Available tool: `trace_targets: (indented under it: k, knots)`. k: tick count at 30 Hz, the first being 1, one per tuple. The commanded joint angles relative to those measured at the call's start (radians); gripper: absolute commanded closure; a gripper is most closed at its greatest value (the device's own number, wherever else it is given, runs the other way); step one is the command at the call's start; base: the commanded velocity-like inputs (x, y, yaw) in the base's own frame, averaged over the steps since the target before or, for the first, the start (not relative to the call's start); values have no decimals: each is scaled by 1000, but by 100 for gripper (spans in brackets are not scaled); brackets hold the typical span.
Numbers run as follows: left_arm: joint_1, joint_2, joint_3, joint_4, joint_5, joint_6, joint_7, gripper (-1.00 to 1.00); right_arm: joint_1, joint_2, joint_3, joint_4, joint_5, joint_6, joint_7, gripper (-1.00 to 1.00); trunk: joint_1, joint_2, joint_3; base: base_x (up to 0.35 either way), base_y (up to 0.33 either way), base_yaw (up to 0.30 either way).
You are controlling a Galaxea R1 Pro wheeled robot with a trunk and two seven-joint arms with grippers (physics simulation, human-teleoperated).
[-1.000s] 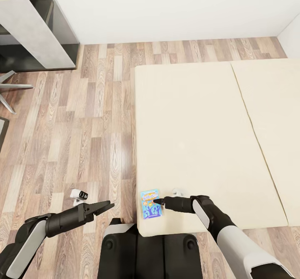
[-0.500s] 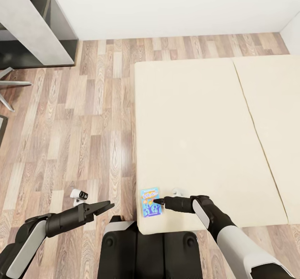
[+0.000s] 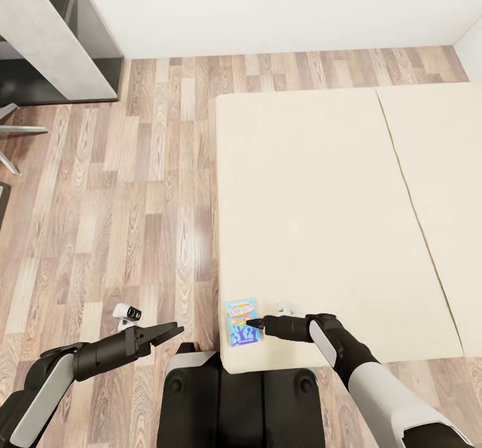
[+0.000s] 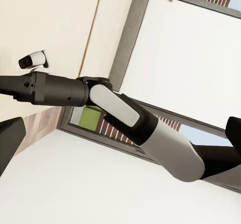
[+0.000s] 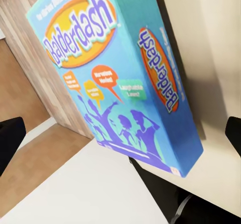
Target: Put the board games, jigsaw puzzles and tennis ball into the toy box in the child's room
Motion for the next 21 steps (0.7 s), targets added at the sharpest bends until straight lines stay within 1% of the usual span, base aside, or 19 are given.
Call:
trace_targets:
  k: [1, 5, 7, 12, 21]
  knots:
    - [0, 1, -1, 0, 3, 4, -1, -100, 0, 0, 2, -1, -6, 6, -1, -100, 1, -2, -1, 0, 0, 0]
    - [0, 1, 0, 0, 3, 4, -1, -100, 0, 3, 3, -1, -3, 5, -3, -100, 1, -2, -2, 0, 0, 0]
    - [-1, 1, 0, 0, 3, 4, -1, -100, 0, 12, 6, -1, 3, 2, -7, -100, 1, -2, -2, 0, 0, 0]
    - [0, 1, 0, 0, 3, 4, -1, -100, 0, 20, 8, -1, 5, 1, -12, -100, 1, -2, -2, 0, 0, 0]
    - [0, 1, 0, 0, 3, 4, -1, -100, -8, 47, 9, -1, 7, 2, -16, -100, 1, -2, -2, 0, 0, 0]
